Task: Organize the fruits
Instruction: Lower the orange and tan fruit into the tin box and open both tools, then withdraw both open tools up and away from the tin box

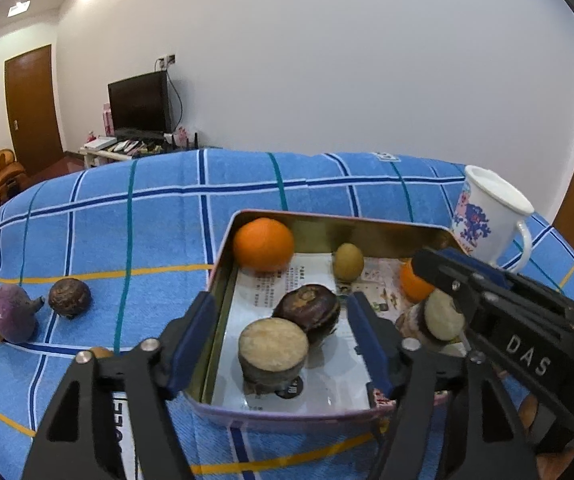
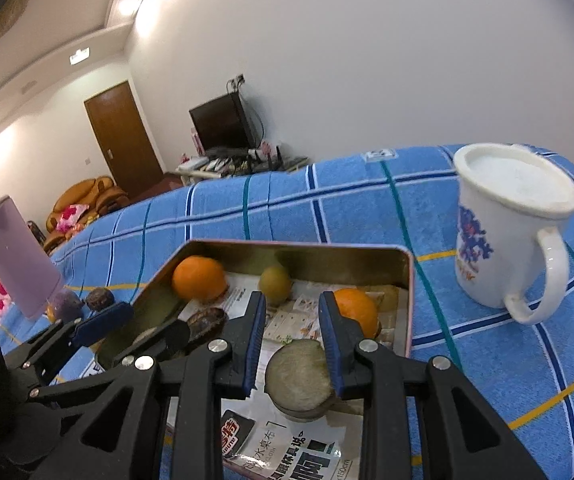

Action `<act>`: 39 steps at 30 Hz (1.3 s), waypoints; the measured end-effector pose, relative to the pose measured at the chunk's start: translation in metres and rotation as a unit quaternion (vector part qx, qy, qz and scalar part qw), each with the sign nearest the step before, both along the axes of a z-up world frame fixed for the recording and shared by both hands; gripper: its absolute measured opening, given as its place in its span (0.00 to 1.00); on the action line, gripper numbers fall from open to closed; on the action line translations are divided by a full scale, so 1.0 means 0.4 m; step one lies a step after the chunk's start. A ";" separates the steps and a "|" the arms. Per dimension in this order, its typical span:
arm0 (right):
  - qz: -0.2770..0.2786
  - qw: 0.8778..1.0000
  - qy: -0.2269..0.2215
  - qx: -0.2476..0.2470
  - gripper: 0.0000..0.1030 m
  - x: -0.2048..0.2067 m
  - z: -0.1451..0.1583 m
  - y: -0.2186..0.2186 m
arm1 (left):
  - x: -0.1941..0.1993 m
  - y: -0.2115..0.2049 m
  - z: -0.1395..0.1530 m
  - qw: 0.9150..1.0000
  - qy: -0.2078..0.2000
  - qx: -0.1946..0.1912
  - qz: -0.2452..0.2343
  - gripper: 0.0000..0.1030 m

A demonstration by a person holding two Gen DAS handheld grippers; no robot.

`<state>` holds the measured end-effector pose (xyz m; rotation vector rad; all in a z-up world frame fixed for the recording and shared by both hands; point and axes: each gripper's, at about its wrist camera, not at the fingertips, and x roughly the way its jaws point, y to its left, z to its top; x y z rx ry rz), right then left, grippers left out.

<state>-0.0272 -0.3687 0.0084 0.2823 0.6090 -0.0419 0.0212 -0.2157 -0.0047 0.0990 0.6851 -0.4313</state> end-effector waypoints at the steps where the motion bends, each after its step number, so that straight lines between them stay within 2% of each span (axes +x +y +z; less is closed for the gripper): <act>1: -0.001 1.000 -0.007 -0.001 0.37 -0.007 0.003 0.000 | -0.012 -0.004 0.004 1.000 -0.009 0.001 -0.004 0.85; 2: -0.001 1.000 -0.014 -0.004 0.44 -0.012 0.008 0.003 | -0.021 -0.006 0.009 1.000 -0.021 0.005 -0.003 0.96; 4: -0.007 0.999 -0.028 -0.020 0.69 -0.024 0.022 0.015 | -0.052 -0.012 0.024 0.998 -0.062 0.015 0.003 1.00; 5: -0.012 0.999 -0.038 -0.033 0.71 -0.032 0.029 0.024 | -0.064 -0.017 0.031 0.997 -0.077 0.020 0.000 1.00; 8: -0.020 0.995 -0.063 -0.073 0.72 -0.053 0.051 0.049 | -0.071 -0.016 0.048 0.995 -0.100 0.029 -0.002 1.00; 13: -0.032 0.991 -0.075 -0.106 0.72 -0.067 0.061 0.069 | -0.061 0.007 0.050 0.995 -0.098 0.022 0.020 1.00; 16: -0.050 0.986 -0.107 -0.121 0.73 -0.091 0.076 0.070 | -0.062 0.029 0.055 0.993 -0.107 0.018 0.041 1.00; 19: -0.075 0.977 -0.146 -0.138 0.82 -0.123 0.085 0.067 | -0.063 0.039 0.056 0.991 -0.117 0.022 0.055 1.00; 30: -0.091 0.976 -0.152 -0.128 0.82 -0.148 0.085 0.051 | -0.081 0.071 0.059 0.989 -0.129 0.020 0.075 1.00; 39: -0.090 0.974 -0.147 -0.146 0.82 -0.171 0.085 0.086 | -0.104 0.088 0.057 0.990 -0.121 0.017 0.073 1.00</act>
